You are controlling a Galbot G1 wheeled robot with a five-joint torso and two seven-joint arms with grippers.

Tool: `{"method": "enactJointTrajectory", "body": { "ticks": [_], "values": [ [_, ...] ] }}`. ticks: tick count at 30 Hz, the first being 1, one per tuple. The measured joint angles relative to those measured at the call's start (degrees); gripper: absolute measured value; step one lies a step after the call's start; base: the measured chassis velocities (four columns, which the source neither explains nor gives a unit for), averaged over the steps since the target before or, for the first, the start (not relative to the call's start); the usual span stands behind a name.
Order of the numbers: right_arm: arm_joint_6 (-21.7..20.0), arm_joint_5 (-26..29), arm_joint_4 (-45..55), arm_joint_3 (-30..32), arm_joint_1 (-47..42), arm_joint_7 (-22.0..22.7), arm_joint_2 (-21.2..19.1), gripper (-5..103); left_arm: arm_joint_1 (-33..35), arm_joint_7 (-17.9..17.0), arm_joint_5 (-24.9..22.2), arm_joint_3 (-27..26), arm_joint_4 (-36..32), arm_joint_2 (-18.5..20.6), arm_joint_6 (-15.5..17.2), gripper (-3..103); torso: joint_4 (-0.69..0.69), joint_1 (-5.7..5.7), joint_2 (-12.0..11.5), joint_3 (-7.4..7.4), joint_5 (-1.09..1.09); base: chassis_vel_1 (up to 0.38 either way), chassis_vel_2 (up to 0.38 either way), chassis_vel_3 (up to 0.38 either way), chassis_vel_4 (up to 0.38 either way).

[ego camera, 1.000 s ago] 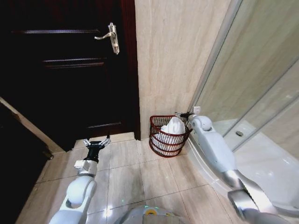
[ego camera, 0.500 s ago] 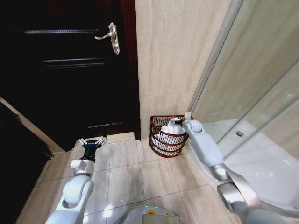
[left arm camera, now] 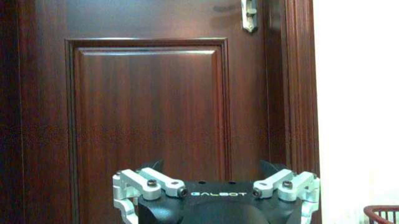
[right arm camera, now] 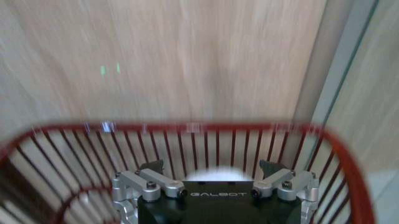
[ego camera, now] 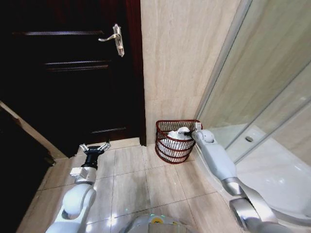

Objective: Discard the used towel into the hamper.

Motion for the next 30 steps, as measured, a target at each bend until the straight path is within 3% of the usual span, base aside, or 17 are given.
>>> {"method": "enactJointTrajectory", "body": {
  "ticks": [9, 12, 21, 24, 30],
  "values": [
    [6.62, 4.16, 18.17, 2.72, -7.33, 6.54, -4.49, 100, -0.62, -0.23, -0.69, 0.12, 0.13, -0.07, 0.04, 100, -0.02, 0.00, 0.02, 0.00, -0.01, 0.000, 0.000, 0.000, 0.000],
    [10.89, 1.20, 25.55, 4.01, -12.13, 9.88, -5.49, 100, -0.83, 1.05, -1.75, -0.22, -0.06, -0.37, 0.68, 100, -0.01, 0.00, 0.02, 0.01, 0.00, 0.000, 0.000, 0.000, 0.000],
    [12.25, -2.80, 43.07, 10.47, -28.21, 15.16, -5.41, 100, -0.98, 3.71, -4.39, -2.13, -0.76, -1.73, 1.42, 100, -0.02, 0.00, 0.03, 0.01, 0.00, 0.000, 0.000, 0.000, 0.000],
    [14.69, -10.30, 48.55, 14.56, -37.23, 13.97, -4.48, 100, -0.84, 4.46, -5.52, -2.76, -1.01, -2.08, 1.48, 100, -0.03, 0.00, 0.03, 0.01, 0.00, 0.000, 0.000, 0.000, 0.000],
    [18.83, -18.13, 53.21, 16.13, -47.38, 13.16, -1.70, 100, -1.36, 5.20, -5.71, -2.19, -0.69, -2.21, 1.48, 100, -0.02, 0.00, 0.04, 0.02, 0.00, 0.000, 0.000, 0.000, 0.000]
  ]
}}
